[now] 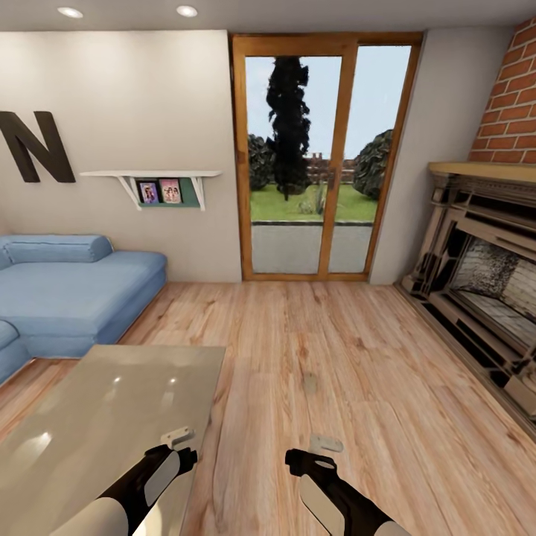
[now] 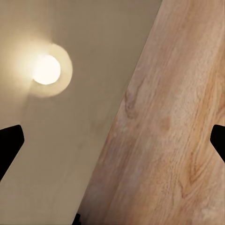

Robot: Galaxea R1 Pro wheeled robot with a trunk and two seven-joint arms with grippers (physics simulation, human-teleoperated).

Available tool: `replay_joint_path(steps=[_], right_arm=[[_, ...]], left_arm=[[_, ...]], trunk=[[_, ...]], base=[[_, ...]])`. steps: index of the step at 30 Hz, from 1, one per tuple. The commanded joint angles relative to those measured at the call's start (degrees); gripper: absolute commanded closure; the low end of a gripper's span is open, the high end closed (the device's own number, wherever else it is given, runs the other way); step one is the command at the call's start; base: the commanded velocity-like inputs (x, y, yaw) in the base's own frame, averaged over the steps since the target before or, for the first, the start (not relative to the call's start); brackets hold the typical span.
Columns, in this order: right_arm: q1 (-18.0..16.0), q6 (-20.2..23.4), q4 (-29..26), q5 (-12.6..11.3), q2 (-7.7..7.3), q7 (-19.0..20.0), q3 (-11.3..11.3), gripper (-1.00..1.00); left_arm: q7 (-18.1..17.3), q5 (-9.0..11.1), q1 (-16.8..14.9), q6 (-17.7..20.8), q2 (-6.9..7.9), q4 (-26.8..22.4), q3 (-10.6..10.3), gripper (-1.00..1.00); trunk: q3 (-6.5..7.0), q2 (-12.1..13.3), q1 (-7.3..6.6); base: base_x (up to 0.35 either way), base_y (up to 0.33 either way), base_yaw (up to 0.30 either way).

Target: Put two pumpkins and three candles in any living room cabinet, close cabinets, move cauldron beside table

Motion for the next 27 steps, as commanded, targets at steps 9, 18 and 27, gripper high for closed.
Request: replay_joint_path(steps=[9,18,27], right_arm=[[-0.07,0.27,-0.15,-0.17,-0.04,-0.43,0.29,-1.0],[-0.06,0.27,-0.13,-0.17,-0.04,-0.43,0.29,-1.0],[-0.06,0.21,-0.07,-0.17,-0.04,-0.43,0.29,-1.0]], left_arm=[[0.47,0.51,-0.03,0.2,0.08,-0.14,-0.48,-1.0],[0.47,0.51,-0.03,0.2,0.08,-0.14,-0.48,-1.0],[0.47,0.51,-0.03,0.2,0.08,-0.14,-0.48,-1.0]], trunk=[[-0.07,-0.04,0.02],[-0.07,-0.04,0.02],[-0.07,-0.04,0.02]], base=[[0.131,0.0,0.0],[0.136,0.0,0.0],[0.137,0.0,0.0]])
